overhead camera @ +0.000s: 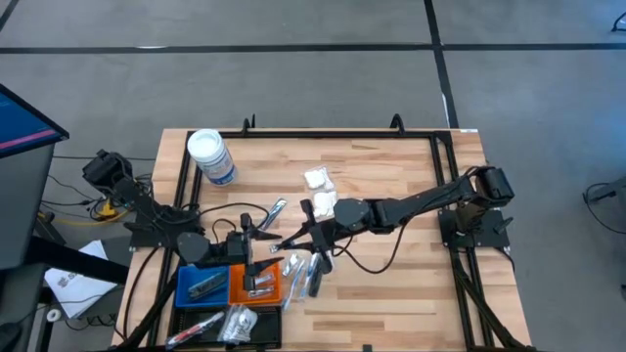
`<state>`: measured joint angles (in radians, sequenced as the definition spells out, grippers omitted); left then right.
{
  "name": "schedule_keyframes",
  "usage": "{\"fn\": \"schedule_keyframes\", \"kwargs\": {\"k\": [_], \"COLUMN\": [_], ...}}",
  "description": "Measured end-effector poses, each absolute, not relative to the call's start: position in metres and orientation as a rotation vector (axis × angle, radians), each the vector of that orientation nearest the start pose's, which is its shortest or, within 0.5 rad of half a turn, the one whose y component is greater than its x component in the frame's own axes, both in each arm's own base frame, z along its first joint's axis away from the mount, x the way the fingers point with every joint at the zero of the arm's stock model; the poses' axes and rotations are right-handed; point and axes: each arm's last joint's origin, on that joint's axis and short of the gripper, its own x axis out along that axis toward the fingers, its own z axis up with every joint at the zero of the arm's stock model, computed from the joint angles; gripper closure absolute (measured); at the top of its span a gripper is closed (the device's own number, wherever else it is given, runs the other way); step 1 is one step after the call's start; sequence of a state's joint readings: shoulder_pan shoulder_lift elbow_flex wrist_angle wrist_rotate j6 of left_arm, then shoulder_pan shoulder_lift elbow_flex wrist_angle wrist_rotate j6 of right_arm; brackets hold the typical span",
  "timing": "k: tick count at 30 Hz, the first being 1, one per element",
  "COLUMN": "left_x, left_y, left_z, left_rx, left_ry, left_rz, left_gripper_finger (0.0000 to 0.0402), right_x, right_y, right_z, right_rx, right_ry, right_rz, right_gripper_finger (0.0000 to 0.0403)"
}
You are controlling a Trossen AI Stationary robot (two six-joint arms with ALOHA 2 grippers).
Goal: Pick & Place Travel size toiletries
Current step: Put the top nail cutter into the orange basket
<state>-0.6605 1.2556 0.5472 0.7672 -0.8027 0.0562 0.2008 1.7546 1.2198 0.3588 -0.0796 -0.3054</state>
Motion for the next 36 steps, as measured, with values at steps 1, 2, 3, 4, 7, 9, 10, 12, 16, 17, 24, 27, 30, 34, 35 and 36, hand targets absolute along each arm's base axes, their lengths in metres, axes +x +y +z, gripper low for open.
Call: {"fn": "schedule_keyframes", "kwargs": {"k": [1,2,3,4,7,9,10,12,16,17,24,27,30,34,35,36], "left_x": [0.211,0.211,0.211,0.211,0.211,0.211,0.211,0.211,0.210,0.209,0.195,0.185,0.177,0.175,0.177,0.179], "left_y": [-0.138,-0.137,-0.137,-0.137,-0.137,-0.137,-0.137,-0.137,-0.139,-0.139,-0.149,-0.153,-0.155,-0.158,-0.159,-0.160], "left_z": [0.246,0.246,0.246,0.246,0.246,0.247,0.246,0.246,0.246,0.247,0.254,0.259,0.261,0.261,0.263,0.264], "left_rx": [0.016,0.016,0.016,0.016,0.012,0.018,0.025,0.032,0.024,0.020,0.003,-0.008,-0.039,-0.071,-0.089,-0.110], "left_ry": [-0.041,-0.041,-0.041,-0.041,-0.045,-0.045,-0.044,-0.043,-0.044,-0.045,-0.057,-0.056,-0.033,0.089,0.135,0.187], "left_rz": [0.143,0.144,0.145,0.145,0.145,0.148,0.149,0.157,0.147,0.143,0.201,0.184,0.157,0.128,0.107,0.089], "left_gripper_finger": [0.0172,0.0181,0.0190,0.0201,0.0242,0.0277,0.0295,0.0335,0.0353,0.0353,0.0353,0.0353,0.0353,0.0353,0.0353,0.0353], "right_x": [0.396,0.396,0.396,0.396,0.396,0.396,0.396,0.396,0.396,0.396,0.396,0.395,0.395,0.392,0.390,0.389], "right_y": [0.083,0.083,0.083,0.083,0.083,0.083,0.083,0.082,0.080,0.079,0.075,0.074,0.072,0.067,0.067,0.066], "right_z": [0.273,0.273,0.273,0.273,0.273,0.272,0.272,0.271,0.271,0.270,0.267,0.260,0.258,0.253,0.253,0.254], "right_rx": [-0.313,-0.313,-0.313,-0.314,-0.315,-0.315,-0.312,-0.309,-0.294,-0.292,-0.279,-0.292,-0.304,-0.340,-0.352,-0.360], "right_ry": [0.133,0.132,0.133,0.133,0.136,0.139,0.143,0.154,0.171,0.178,0.221,0.278,0.299,0.367,0.382,0.387], "right_rz": [0.305,0.305,0.303,0.299,0.291,0.291,0.290,0.286,0.279,0.277,0.268,0.269,0.267,0.273,0.278,0.280], "right_gripper_finger": [0.0367,0.0367,0.0365,0.0364,0.0364,0.0364,0.0363,0.0357,0.0331,0.0322,0.0236,0.0199,0.0173,0.0162,0.0161,0.0161]}}
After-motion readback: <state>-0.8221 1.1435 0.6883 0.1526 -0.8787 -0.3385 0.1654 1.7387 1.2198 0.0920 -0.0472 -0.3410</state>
